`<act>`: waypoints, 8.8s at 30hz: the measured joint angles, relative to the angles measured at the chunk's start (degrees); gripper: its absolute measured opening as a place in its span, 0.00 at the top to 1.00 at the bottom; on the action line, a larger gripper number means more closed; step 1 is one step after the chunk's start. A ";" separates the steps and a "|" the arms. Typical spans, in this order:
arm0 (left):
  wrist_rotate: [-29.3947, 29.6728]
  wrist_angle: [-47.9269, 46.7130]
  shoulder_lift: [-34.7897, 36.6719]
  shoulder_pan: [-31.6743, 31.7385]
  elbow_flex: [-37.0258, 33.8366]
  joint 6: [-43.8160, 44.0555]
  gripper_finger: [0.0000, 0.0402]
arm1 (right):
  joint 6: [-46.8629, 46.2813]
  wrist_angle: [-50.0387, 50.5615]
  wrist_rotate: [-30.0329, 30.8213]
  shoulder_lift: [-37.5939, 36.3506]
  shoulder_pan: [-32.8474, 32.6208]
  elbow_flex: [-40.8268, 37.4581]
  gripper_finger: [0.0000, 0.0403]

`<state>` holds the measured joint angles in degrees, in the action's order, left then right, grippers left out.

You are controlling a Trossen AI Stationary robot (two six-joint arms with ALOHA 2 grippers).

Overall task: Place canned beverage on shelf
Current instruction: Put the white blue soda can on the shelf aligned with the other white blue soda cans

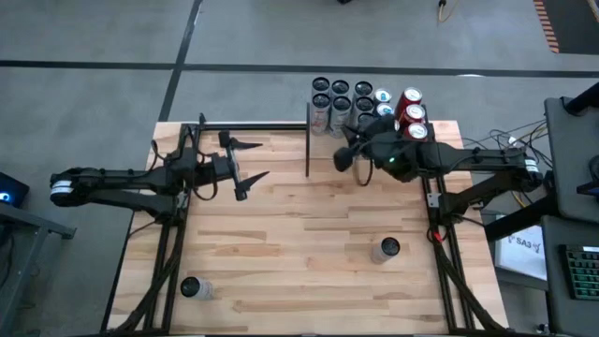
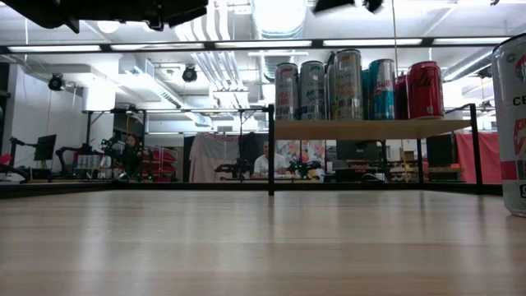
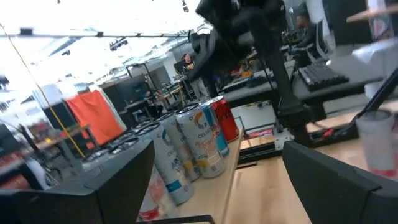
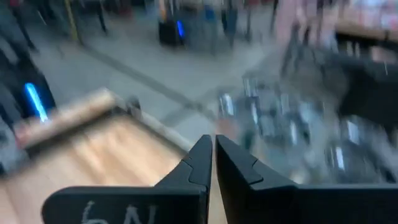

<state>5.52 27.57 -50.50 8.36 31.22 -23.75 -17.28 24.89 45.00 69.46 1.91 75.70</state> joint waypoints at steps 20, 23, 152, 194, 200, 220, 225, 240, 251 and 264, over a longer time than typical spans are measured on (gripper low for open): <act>-0.20 2.00 -0.09 -0.11 0.00 19.81 0.16 | 21.58 -22.31 -0.54 -0.09 6.41 1.77 0.97; -0.19 2.23 -0.53 -0.11 0.00 19.81 0.16 | 27.89 -31.07 -0.71 0.97 7.03 1.77 0.97; 0.00 -116.73 -44.38 -68.81 58.64 95.37 0.01 | -11.36 12.50 -20.36 9.32 -30.55 4.76 0.97; 11.93 -106.76 -46.77 -61.50 53.64 73.87 0.40 | -11.25 12.06 -17.78 9.52 -30.55 3.64 0.97; 18.17 -106.94 -44.83 -55.02 56.65 55.42 0.40 | -8.39 8.98 -16.43 11.83 -30.55 3.61 0.97; 26.79 -97.16 -32.02 -44.85 58.12 22.29 0.40 | 11.74 -10.63 2.84 24.97 -30.23 3.58 0.97; 26.47 -95.61 -32.09 -44.77 58.12 19.73 0.40 | 11.89 -15.31 2.61 27.08 -29.44 5.40 0.90; 26.82 -91.29 -32.83 -41.64 58.01 16.21 0.40 | 15.41 -15.23 -2.99 31.11 -28.72 12.17 0.17; 27.01 -86.47 -32.86 -40.30 58.01 12.43 0.40 | 17.02 -16.82 -3.01 31.80 -25.22 12.17 0.08; 26.81 -80.81 -33.37 -37.40 58.01 6.50 0.40 | 23.24 -22.41 -6.45 31.92 -21.84 12.17 0.17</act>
<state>32.33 -53.25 -83.87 -29.04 89.23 -17.25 5.96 2.48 38.55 101.38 -19.93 87.88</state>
